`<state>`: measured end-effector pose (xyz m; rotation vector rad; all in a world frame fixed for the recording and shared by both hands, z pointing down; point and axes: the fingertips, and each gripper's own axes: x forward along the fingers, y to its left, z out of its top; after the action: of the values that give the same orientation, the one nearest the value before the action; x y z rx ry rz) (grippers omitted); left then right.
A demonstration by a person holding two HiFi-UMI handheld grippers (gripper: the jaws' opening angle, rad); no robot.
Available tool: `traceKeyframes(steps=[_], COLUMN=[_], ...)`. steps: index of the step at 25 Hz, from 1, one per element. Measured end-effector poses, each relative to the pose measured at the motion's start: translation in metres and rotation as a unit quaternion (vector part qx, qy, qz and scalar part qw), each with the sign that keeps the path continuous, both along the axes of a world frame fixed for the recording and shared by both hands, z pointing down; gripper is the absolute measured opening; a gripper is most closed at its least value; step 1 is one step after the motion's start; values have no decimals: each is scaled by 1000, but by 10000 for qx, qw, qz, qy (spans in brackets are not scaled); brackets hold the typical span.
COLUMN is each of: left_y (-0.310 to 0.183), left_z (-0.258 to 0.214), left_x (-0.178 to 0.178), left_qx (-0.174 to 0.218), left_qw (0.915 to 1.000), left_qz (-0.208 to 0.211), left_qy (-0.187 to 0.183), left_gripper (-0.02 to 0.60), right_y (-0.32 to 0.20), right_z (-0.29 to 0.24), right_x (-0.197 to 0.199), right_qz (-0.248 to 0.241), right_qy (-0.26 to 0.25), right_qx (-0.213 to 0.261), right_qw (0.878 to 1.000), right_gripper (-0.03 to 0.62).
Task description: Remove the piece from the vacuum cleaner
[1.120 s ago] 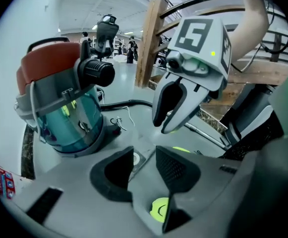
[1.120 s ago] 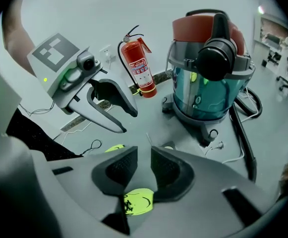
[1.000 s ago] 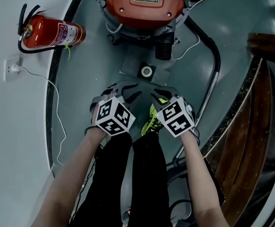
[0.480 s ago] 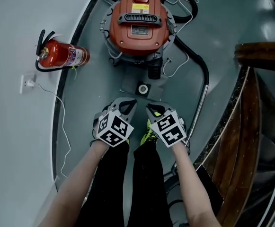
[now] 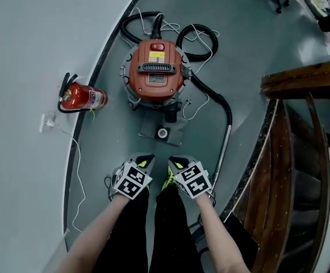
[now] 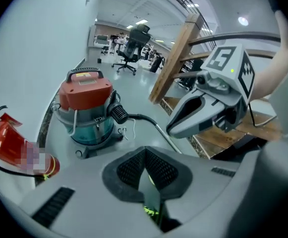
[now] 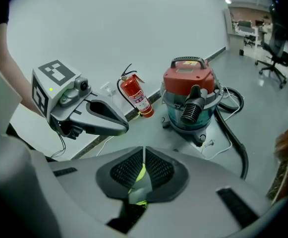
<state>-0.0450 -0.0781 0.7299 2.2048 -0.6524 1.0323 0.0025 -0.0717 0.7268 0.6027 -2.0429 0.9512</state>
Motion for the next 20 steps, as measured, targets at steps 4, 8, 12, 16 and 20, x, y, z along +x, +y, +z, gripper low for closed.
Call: traceKeyframes(steps=[4,8,12,16,20], left_y=[3,6,4,-5,-10], left_z=[-34,-69,-104,-139,-170], left_x=[4,9,5,0,-8], left_qx=[-388,-606,-491,-440,-438], left_qw=[9976,9941,9944,9904,9821], left_qz=[-308,-391,-401,-787,-1316], left_qy=[479,808,850,1047,1275], left_gripper=[11,9,9,11,9], right_y=[9,15,14,5,0], right_z=[-32,-63,-97,-131,-159], right_x=[1,3,1,2,4], right_qz=[161,45,153,343,288], right_qy=[-195,-237,-339,-373,-320], right_qx=[-98,-72,-33,59,266], right_qw=[9996,9997,9993,9987,9987], right_gripper=[28,28,28,28,28])
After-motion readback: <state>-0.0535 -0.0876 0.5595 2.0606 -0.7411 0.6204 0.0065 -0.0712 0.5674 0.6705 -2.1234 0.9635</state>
